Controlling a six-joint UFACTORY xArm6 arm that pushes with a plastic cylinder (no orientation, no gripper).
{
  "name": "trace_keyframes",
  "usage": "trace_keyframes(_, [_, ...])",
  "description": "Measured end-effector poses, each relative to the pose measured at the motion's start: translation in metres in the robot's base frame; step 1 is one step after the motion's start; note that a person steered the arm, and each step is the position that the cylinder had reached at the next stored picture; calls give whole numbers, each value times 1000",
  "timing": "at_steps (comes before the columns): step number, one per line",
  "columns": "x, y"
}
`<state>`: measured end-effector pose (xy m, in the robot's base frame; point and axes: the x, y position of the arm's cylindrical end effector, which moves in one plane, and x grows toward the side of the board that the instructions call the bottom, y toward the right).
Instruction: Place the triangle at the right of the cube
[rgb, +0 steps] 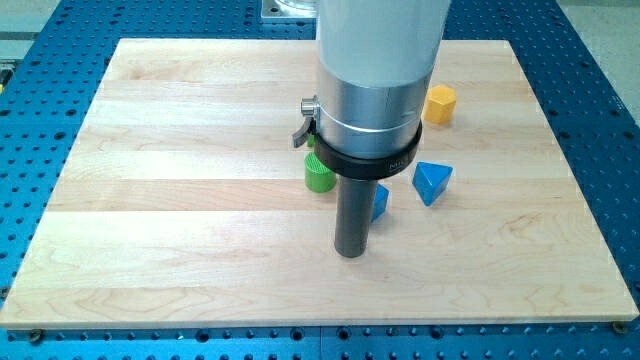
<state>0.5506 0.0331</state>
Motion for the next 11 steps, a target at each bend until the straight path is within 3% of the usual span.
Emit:
trace_keyframes(1, [3, 60])
trace_keyframes(3, [-73, 207])
trace_keyframes(4, [-129, 210])
trace_keyframes(5, [-142, 169])
trace_keyframes(8, [-112, 88])
trace_keyframes(10, [-75, 94])
trace_keyframes(11, [-97, 134])
